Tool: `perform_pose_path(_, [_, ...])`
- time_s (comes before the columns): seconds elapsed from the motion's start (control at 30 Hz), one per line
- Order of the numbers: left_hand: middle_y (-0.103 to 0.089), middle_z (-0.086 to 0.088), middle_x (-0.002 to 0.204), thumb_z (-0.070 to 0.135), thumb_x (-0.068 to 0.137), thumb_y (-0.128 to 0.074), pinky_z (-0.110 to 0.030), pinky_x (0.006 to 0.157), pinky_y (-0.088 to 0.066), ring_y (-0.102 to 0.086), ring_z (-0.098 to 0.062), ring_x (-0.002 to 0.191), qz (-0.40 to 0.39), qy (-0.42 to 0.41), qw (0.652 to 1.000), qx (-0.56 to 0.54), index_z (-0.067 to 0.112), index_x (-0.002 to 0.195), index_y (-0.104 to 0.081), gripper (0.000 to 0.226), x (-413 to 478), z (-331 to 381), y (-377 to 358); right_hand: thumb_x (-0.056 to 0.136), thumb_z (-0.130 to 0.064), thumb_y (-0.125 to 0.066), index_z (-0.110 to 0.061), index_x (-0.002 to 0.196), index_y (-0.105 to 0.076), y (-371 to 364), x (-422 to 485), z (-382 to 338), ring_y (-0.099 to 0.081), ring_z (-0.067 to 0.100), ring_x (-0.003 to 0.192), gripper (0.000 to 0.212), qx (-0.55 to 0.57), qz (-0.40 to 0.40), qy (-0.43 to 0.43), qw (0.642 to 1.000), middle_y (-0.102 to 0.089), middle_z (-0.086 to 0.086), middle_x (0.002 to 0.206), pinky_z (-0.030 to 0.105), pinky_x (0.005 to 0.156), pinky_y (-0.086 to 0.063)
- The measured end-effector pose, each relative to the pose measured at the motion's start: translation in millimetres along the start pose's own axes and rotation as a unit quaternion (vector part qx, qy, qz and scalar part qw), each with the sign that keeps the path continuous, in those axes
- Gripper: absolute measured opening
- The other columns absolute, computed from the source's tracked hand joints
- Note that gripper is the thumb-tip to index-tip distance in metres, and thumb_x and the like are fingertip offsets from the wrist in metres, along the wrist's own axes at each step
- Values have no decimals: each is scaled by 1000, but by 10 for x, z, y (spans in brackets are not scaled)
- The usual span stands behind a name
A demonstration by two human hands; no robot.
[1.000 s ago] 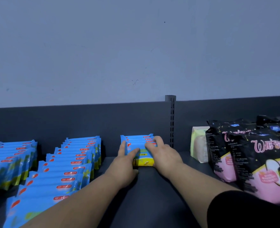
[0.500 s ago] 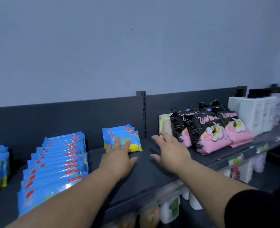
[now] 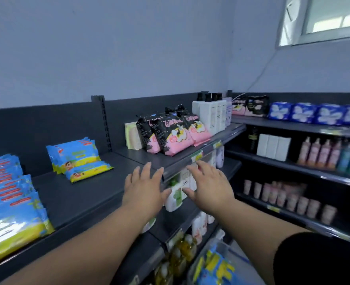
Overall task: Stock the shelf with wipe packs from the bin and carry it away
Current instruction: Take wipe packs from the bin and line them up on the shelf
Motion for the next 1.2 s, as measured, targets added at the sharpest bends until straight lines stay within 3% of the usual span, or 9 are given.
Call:
perform_pose_path(0.33, [-4,-3,160,61,93,-35,-46,117,-13,-7,-30,145,-47,-98,994,-27,35,150,-11,68,51,1564,-576,92,-56,-46,-32,148,-22,-28,-781,1439,-18,24,144,65,-20,-36,-102,994,-17,1,157,42,115,-20])
perform_pose_path(0.73, [-3,0,160,57,95,-37,-41,117,-10,-5,-25,146,-105,-139,983,-57,31,152,-8,69,180,3335,-1626,91,-57,-46,-32,149,-17,-528,-1499,3414,-19,24,143,69,-8,-112,-192,975,-16,0,157,42,116,-19])
perform_pose_path(0.9, [-13,-5,158,58,93,-39,-41,116,-19,-15,-25,144,-129,-141,980,-49,29,151,-14,69,171,3422,-2356,93,-55,-46,-31,150,-15,-1115,-1758,3753,-18,23,143,69,17,-182,-217,959,-14,0,158,42,115,-19])
perform_pose_path(1.2, [-23,-8,154,49,93,-48,-38,111,-27,-25,-25,139,-206,-97,971,-74,23,149,-28,65,173,2853,-3689,93,-56,-43,-33,150,-14,-2424,-1855,3711,-19,22,143,68,47,-278,-226,933,-15,0,158,38,116,-19])
Point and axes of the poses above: each hand's wrist, its own x-axis towards the middle knuckle, its own y-axis out of the back of the hand, z = x × y, the point moved 8 cm from there along x, towards the middle knuckle
